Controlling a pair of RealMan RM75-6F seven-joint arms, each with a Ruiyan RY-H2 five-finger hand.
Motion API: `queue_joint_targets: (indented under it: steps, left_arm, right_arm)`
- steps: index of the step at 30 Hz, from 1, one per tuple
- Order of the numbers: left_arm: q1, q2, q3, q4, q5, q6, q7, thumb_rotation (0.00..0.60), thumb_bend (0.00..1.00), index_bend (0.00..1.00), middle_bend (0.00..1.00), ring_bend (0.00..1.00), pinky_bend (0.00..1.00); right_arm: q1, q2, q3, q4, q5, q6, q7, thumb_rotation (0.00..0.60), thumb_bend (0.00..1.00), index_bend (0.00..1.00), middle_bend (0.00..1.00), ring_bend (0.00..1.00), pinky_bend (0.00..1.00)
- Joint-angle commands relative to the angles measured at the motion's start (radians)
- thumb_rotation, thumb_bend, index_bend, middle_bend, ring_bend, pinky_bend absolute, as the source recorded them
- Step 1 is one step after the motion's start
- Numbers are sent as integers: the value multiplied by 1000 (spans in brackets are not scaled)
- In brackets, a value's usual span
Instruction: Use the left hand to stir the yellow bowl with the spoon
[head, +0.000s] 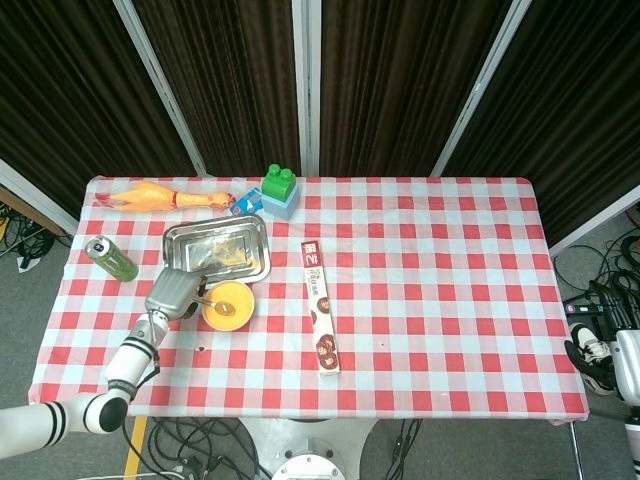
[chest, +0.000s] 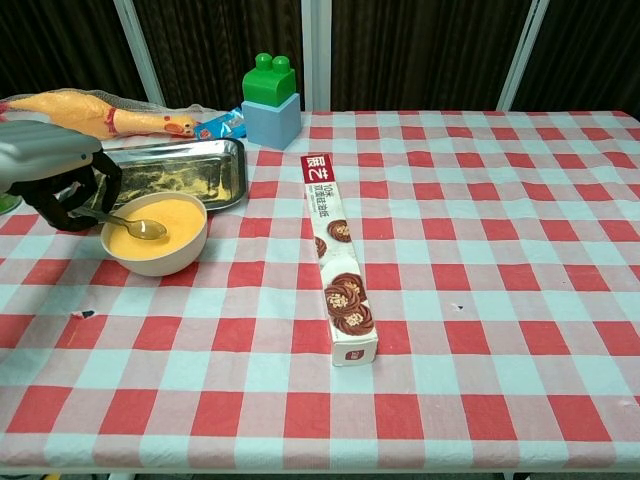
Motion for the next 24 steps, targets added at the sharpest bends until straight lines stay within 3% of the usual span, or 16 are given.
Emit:
queue_joint_targets:
  steps: [1,17,24]
  left_arm:
    - [-1,0,2,2,-1,-1,2,600,371,576,855,872,1000]
    - [1,3,4,6,22,16,-12,600,394,629,866,874,1000]
    - [-10,35,4,-50,40,83,92,600,411,647,870,875,1000]
  right_arm:
    - [0,0,0,0,1,0,0,600,239,0,110,0,0]
    - [1,-3,3,3,0,-2,3,600,239,0,110,0,0]
    - [2,-1,3,3,-7,2,2,600,240,0,110,0,0]
